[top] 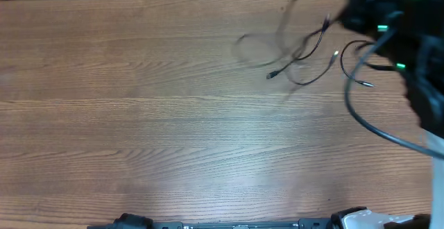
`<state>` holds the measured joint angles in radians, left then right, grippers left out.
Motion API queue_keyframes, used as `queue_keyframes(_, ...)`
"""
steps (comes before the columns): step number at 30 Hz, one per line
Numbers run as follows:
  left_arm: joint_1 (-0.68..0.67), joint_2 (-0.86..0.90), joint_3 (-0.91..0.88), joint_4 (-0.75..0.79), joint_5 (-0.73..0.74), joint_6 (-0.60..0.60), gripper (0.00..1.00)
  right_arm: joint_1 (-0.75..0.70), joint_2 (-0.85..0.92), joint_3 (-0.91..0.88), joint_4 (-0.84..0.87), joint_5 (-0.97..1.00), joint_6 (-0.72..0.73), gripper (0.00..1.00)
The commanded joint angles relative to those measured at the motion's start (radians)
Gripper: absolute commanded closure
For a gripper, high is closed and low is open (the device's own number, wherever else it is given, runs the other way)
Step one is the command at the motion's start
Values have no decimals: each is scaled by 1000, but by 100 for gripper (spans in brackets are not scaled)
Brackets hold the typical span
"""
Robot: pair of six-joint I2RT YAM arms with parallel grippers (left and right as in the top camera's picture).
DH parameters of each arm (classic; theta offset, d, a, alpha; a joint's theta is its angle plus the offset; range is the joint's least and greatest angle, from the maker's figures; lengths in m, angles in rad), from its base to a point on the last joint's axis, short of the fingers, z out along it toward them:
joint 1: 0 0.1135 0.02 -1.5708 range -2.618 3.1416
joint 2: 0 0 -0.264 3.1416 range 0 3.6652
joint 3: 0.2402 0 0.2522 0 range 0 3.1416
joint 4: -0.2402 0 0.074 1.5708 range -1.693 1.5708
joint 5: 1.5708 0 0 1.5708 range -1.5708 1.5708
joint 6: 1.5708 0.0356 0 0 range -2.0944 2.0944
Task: Untangle cables
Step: 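Grasp a strand of the tangled cable with the right gripper and lift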
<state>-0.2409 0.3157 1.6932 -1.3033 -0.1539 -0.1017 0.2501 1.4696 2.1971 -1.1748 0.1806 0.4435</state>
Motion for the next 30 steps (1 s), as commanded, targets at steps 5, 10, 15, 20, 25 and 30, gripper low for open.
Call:
queue_keyframes(5, -2, -10, -122, 103, -10, 12, 0, -105, -21, 156, -14, 278, -170, 96)
queue_keyframes(10, -2, -10, -180, 179, -9, 12, 0, -121, -22, 221, -2, 327, -295, 96)
queue_keyframes(15, -2, -10, -208, 222, -9, 12, 0, -121, -41, 238, -6, 186, -315, 96)
queue_keyframes(20, -2, -10, -219, 245, -8, 11, 0, -121, -34, 238, 11, -275, -309, 96)
queue_keyframes(25, -2, -10, -221, 241, 18, 11, 1, -120, 63, 238, 64, -726, -211, 96)
queue_keyframes(30, -2, -10, -221, 236, 18, 11, 1, -120, 167, 238, 61, -926, -208, 96)
